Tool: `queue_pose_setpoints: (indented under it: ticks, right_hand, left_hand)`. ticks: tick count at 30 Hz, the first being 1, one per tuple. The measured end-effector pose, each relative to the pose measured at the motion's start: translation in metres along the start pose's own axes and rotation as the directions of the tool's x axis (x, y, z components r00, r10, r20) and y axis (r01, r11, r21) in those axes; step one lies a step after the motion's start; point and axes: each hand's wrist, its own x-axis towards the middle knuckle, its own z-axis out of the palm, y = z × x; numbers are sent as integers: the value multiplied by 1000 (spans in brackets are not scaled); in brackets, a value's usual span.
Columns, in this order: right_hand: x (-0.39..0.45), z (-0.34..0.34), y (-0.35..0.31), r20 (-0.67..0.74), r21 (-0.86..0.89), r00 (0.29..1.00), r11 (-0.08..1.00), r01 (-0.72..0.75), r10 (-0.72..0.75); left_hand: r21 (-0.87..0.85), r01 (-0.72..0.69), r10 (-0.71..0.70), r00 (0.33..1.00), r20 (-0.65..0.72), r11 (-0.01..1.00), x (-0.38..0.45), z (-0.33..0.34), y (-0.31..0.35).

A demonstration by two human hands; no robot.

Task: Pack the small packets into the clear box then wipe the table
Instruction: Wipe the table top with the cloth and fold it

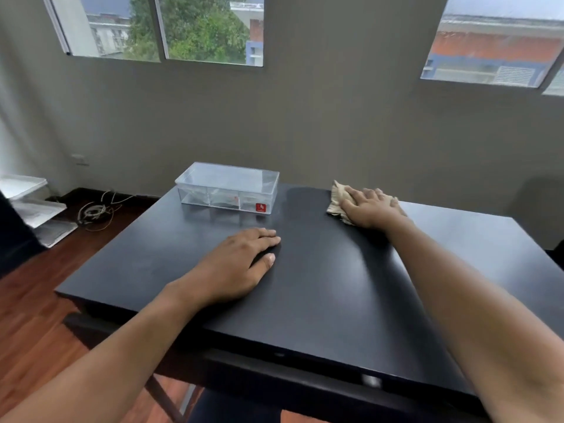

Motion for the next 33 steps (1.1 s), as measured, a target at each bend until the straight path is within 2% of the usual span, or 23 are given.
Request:
queue_pose_setpoints:
  ticks: [5,11,17,23,29,33]
  right_hand:
    - [-44,-18,108,-41,60,968,968,-244,246]
    - [-124,-26,178,-77,93,909,911,-402,409]
    - [-188,-10,191,-113,91,880,887,-453,461]
    - [-215,7,171,-116,102,865,872,-478,488]
    - [-191,-1,179,-94,68,861,866,-496,500]
    - [-149,-8,191,-97,105,824,829,-550,559]
  left_hand:
    - [-34,-108,109,993,50,994,25,21,36]
    - [-87,-193,199,978,70,977,38,39,70]
    - [-83,-267,270,962,36,960,41,50,83]
    - [-71,-287,289,957,18,955,33,48,77]
    - [-84,-272,275,961,21,959,32,48,76]
    - [-90,-275,276,961,6,957,32,52,74]
